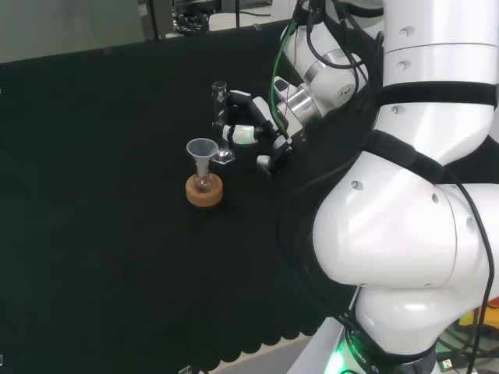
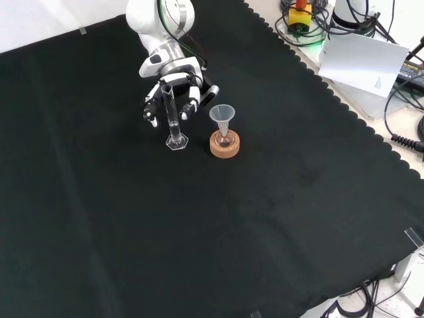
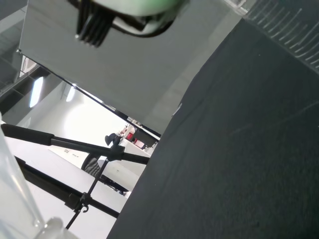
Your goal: Pick up the graduated cylinder.
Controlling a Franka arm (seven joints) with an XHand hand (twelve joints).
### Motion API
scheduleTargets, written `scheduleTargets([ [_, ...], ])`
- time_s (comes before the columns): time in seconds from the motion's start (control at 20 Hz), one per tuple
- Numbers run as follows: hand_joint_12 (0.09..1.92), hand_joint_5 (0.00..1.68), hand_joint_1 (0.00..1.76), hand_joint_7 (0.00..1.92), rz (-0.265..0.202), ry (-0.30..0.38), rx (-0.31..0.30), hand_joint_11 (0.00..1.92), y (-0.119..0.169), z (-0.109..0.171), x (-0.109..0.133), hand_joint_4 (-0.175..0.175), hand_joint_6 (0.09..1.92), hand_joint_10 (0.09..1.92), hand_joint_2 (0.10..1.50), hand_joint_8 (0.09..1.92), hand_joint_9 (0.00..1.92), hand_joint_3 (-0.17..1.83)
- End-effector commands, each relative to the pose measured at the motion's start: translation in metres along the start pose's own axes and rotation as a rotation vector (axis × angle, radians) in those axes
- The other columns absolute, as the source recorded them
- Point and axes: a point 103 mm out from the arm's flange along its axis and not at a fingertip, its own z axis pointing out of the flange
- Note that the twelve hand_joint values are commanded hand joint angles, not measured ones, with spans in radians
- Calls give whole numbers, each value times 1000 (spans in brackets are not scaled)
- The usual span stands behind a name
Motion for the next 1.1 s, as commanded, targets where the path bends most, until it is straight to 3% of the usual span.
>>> scheduleTargets([
  [0.05, 1113, 615, 1049, 565, -3, 3, 7, 715, 0, 0, 0, -20, 284, 397, 709, 593, 895, 584],
  [0.65, 1053, 681, 1097, 626, -8, 2, 5, 816, 1, 0, 0, -22, 472, 343, 774, 600, 981, 587],
  [0.9, 994, 809, 1243, 706, 1, -26, 6, 868, 3, 0, 3, -26, 561, 309, 883, 618, 1027, 633],
  [1.1, 968, 904, 1379, 758, -5, -79, 0, 857, 6, -1, 6, -66, 745, 349, 915, 678, 1050, 686],
])
